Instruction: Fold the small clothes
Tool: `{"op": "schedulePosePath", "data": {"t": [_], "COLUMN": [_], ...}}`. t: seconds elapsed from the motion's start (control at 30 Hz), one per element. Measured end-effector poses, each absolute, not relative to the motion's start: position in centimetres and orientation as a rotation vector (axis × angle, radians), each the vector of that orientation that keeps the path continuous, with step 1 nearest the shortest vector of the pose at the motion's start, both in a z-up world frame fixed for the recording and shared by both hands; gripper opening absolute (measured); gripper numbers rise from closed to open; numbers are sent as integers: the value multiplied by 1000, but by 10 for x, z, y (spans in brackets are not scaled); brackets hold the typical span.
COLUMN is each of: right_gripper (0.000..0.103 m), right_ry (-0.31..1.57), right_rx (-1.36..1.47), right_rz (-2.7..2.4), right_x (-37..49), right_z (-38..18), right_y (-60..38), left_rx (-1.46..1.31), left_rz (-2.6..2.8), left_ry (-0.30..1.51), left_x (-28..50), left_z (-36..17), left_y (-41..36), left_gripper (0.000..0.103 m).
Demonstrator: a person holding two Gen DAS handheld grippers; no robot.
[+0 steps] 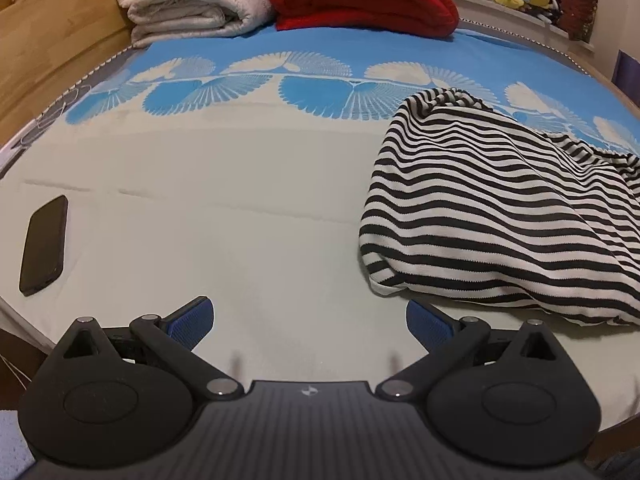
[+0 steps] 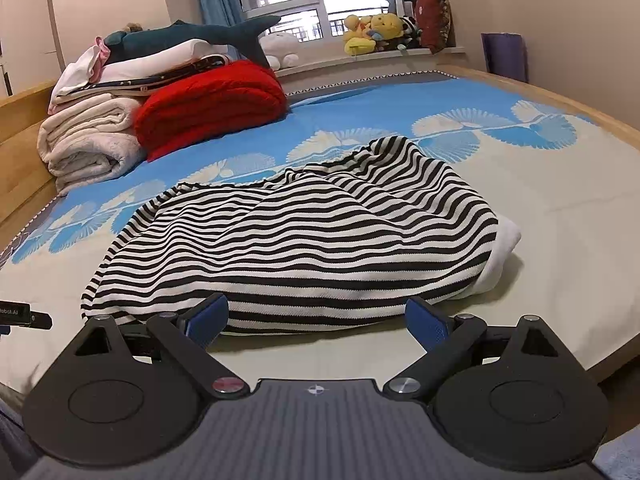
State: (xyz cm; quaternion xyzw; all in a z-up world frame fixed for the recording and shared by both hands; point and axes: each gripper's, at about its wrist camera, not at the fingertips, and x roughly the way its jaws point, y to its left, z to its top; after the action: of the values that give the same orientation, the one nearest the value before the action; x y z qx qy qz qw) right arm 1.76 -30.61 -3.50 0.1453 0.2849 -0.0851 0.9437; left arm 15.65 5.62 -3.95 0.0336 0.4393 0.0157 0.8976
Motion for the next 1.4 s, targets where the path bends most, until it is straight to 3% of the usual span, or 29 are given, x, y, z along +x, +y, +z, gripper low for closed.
{"op": "schedulePosePath", "data": {"t": [0.43, 0.6, 0.9, 0.93, 0.97, 1.0, 1.03, 1.3, 1.4], "right_gripper": [95, 95, 96, 94, 85, 36, 19, 17, 17], "right_ry": [641, 690, 405, 391, 384, 380, 400, 303, 396], "right_rx": [447, 737, 1321, 1324, 1316, 1301, 1301, 1241, 1198], "right_rz": [-218, -328, -495, -505, -516, -538, -538, -559, -675], "right_x": [29, 42, 68, 73, 77, 80, 83, 68, 77], "right_z": [-56, -92, -125, -126, -127, -126, -130, -102, -109], "right_y": [-335, -383, -446, -448, -449, -449, -451, -456, -463], "left_rx": [82, 73, 27, 15, 1, -11, -26, -90, -123], "left_rz": [10, 11, 79, 87, 97, 106, 118, 184, 184], "left_ry": [928, 937, 957, 960, 967, 978, 990, 1049, 1057], "left_x": [167, 171, 189, 193, 197, 202, 205, 224, 226], "left_z": [-48, -52, -65, -67, -68, -70, -72, -82, -80], "left_y": [43, 46, 63, 66, 69, 72, 75, 92, 95], "left_gripper": [103, 103, 103, 103, 103, 103, 103, 103, 103]}}
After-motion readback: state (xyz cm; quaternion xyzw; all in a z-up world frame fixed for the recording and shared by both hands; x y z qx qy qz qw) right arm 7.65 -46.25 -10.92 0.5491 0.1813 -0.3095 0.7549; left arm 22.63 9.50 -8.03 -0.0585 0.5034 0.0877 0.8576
